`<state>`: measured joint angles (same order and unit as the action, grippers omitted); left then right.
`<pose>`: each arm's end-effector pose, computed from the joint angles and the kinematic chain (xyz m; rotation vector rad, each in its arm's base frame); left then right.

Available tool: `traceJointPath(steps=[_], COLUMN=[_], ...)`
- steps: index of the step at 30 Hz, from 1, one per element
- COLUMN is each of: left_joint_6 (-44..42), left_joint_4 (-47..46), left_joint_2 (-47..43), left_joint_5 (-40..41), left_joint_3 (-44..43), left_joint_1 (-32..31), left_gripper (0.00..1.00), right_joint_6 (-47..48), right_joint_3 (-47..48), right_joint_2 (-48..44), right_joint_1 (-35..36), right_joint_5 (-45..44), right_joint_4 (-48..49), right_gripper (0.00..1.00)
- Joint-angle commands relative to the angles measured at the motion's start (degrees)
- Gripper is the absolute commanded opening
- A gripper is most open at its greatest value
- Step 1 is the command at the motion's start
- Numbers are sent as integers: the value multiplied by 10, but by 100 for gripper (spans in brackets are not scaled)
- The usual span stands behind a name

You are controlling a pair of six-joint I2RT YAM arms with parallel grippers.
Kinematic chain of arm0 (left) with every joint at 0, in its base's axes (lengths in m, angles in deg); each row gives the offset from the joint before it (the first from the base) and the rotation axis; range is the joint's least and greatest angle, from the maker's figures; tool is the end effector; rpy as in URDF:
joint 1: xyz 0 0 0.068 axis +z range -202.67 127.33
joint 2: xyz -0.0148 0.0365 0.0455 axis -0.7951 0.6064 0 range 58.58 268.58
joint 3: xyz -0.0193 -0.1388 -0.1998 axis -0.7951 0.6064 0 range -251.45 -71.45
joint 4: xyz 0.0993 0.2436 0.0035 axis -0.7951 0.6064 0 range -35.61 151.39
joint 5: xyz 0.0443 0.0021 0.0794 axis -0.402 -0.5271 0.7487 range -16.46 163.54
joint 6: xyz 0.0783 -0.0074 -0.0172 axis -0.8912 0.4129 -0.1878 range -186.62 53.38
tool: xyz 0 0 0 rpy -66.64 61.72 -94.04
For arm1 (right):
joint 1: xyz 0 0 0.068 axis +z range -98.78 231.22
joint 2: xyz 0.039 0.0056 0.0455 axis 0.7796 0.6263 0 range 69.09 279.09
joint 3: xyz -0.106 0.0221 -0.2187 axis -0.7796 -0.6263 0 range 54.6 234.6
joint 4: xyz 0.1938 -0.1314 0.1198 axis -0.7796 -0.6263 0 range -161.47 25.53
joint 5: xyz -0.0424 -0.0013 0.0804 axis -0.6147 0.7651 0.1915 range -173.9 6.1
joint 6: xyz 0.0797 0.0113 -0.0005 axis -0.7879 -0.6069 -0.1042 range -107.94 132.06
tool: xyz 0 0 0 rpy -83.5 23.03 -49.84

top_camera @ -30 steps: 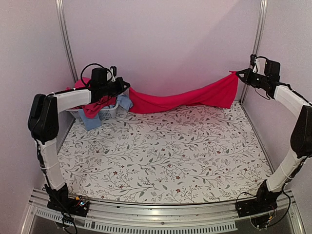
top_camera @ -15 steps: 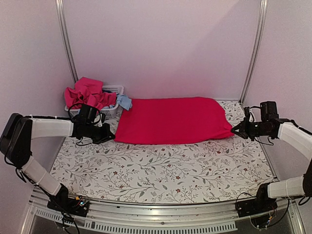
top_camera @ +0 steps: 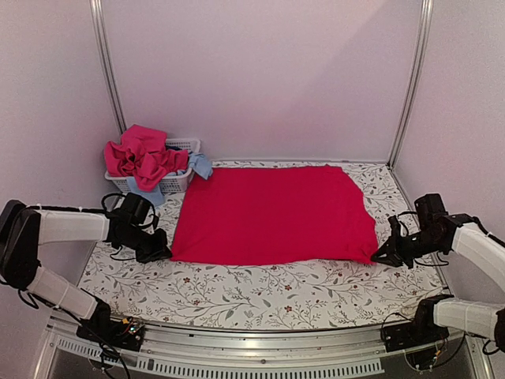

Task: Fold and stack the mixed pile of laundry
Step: Flatten out the crumpled T-shirt at the center of the board.

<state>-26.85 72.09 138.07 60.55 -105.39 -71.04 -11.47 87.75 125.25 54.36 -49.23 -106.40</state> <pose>0.2388 -0.0959 0.0829 -0.4423 2.7467 -0.5982 0.1934 0.0503 0.1479 0.2937 2.6912 0.9589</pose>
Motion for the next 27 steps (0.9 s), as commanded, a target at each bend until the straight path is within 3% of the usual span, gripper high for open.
traceJointPath(steps=[1,3,8,10,11,13,14,19,27], left_joint_6=[3,-1,6,14,15,15,17,3,-12], left_joint_4=[39,54,97,124,133,139,135,111,78], left_joint_2=[-23,-26,-51,-65,-78,-109,-123,-111,-47], left_joint_5=[4,8,25,40,43,50,51,29,21], left_joint_3=[14,18,13,-5,-15,-31,-37,-63,-101], left_joint_1=[1,1,2,6,6,5,6,2,-18], left_gripper=[0,0,1,17,30,50,54,57,57], right_joint_6=[-24,-27,-16,-11,-10,-7,-3,35,81], right_joint_3=[-21,-38,-54,-28,-10,28,42,78,165], right_joint_2=[-30,-38,-65,-75,-79,-79,-73,38,210], right_joint_1=[30,37,39,38,39,39,38,39,53], right_joint_5=[21,28,62,69,70,69,61,-13,-29], right_joint_4=[-68,-87,-135,-155,-159,-154,-143,-69,-9], right_gripper=[0,1,22,43,52,62,65,66,62])
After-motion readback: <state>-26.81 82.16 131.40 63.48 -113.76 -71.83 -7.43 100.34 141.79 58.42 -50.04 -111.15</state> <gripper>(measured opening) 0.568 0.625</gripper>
